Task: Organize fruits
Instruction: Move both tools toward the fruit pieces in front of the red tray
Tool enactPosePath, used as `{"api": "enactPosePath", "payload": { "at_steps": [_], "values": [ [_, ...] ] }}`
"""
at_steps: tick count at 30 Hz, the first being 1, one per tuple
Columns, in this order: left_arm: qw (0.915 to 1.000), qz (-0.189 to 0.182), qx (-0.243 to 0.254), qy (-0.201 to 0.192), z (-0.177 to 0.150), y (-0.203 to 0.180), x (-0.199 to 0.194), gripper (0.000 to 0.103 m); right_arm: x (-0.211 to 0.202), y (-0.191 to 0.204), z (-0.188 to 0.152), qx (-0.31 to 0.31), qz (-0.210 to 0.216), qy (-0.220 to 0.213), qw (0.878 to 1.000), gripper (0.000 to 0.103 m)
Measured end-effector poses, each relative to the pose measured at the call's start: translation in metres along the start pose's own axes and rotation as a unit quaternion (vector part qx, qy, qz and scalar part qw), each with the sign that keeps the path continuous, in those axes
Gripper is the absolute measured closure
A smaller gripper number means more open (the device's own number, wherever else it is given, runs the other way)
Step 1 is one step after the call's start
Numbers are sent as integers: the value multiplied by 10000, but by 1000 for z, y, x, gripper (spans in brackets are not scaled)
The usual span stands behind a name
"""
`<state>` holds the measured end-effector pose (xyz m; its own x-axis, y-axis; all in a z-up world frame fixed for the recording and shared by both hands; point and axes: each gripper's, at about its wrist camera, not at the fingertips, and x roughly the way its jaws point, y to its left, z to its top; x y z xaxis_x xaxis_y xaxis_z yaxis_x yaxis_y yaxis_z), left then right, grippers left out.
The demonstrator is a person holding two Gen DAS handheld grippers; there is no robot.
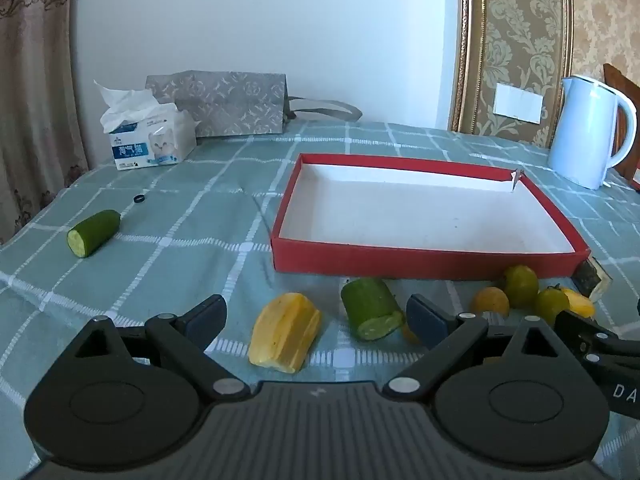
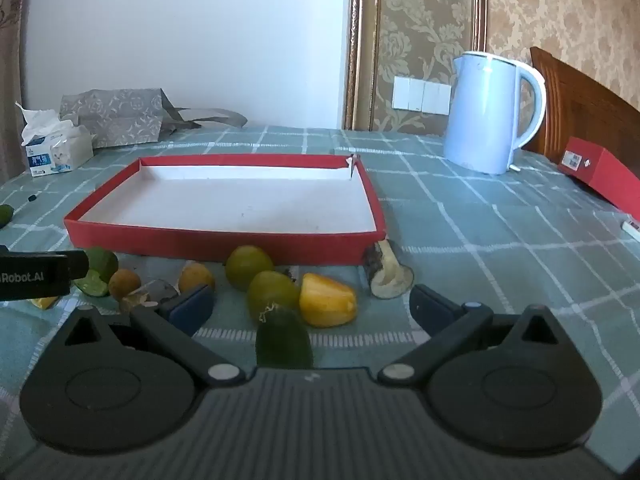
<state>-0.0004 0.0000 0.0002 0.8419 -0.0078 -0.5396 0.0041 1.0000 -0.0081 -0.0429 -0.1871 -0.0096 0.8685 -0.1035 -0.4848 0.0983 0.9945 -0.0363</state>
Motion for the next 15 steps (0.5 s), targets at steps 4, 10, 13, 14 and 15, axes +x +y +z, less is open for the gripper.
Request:
{"api": "enactPosePath", "payload": {
  "at_steps": [4,10,13,14,15],
  "values": [
    [10000,33,24,-23,-3,1,-1,6,-1,3,-1,-53,-23,104,9999,0],
    [9999,16,-99,132,-6,7,5,6,4,2,-4,-29,-35,171,9998,0],
    [9998,8,-96,157,-7,9,7,6,4,3,-4,34,-33,179,9998,0],
    [9998,11,-97,155,-7,9,8,6,5,3,-4,41,-31,183,9998,0],
    [9998,19,-87,149,-8,9,8,6,5,3,-4,53,-39,176,9998,0]
  ]
}}
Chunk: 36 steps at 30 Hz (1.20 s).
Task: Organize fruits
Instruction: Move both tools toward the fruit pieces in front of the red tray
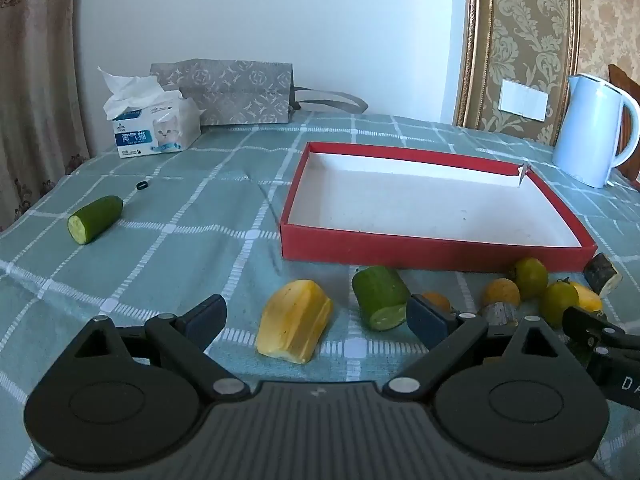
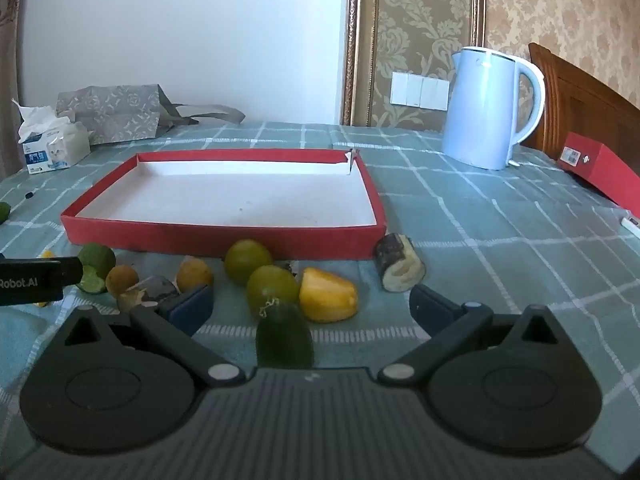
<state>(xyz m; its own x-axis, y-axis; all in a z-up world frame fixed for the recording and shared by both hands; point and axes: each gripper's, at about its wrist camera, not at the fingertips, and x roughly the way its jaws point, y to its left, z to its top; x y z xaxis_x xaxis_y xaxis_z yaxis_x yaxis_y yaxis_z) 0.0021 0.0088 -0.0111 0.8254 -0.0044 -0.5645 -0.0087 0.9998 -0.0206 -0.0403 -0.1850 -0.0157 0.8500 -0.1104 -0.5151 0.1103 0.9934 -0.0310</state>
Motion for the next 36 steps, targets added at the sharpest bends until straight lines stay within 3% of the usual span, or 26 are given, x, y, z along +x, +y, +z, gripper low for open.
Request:
{"api": "enactPosePath", "payload": {
  "at_steps": [36],
  "values": [
    [9997,-201,108,111,-4,-5,4,6,6,1,4,79,-18,81,9999,0]
  ]
}}
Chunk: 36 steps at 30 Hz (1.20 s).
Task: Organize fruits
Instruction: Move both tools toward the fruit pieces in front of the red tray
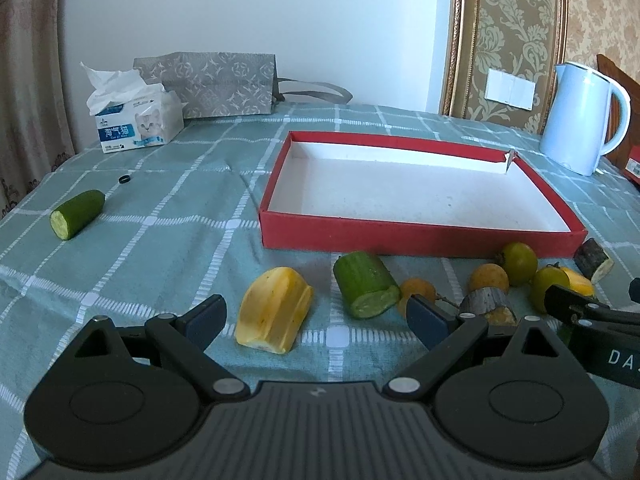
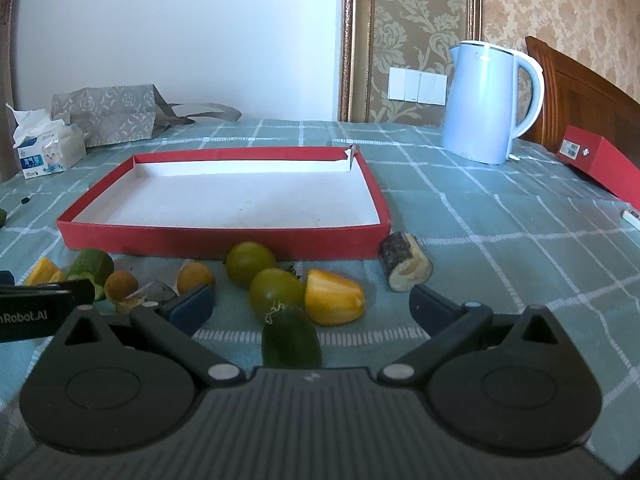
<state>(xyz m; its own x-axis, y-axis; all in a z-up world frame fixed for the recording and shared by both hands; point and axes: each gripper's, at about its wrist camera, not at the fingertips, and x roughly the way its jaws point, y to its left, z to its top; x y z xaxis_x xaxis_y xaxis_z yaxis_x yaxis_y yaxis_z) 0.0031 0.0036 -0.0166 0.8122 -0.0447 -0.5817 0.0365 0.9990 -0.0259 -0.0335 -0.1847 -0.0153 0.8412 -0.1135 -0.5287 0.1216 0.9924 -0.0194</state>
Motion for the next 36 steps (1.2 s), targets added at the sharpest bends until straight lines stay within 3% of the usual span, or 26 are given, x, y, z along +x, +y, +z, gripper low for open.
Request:
{"api": "enactPosePath", "payload": {
  "at_steps": [36],
  "values": [
    [9999,-102,13,100,-2,0,3,6,3,-1,-1,20,-32,-51,10000,0]
  ]
}}
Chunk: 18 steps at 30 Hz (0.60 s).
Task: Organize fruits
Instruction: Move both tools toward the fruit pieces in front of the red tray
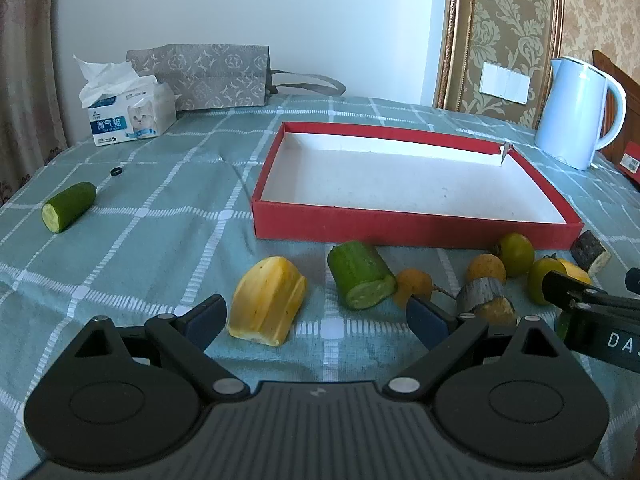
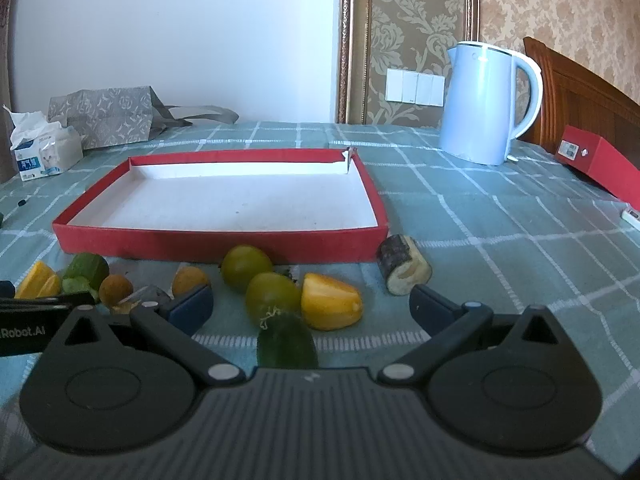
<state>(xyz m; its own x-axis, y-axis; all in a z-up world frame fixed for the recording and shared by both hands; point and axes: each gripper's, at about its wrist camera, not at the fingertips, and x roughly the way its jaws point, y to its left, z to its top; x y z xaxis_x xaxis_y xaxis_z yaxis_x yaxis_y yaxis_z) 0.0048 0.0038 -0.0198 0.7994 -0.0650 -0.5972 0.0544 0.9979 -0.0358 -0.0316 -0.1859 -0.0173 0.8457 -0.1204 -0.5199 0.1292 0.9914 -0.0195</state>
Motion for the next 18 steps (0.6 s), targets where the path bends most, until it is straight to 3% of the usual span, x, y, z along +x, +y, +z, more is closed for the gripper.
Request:
{"api": "enactPosePath", "payload": {
  "at_steps": [18],
  "values": [
    [10000,-42,-18,22,-5,6,-2,6,3,-8,-3,107,-80,-145,9998,0]
  ]
}}
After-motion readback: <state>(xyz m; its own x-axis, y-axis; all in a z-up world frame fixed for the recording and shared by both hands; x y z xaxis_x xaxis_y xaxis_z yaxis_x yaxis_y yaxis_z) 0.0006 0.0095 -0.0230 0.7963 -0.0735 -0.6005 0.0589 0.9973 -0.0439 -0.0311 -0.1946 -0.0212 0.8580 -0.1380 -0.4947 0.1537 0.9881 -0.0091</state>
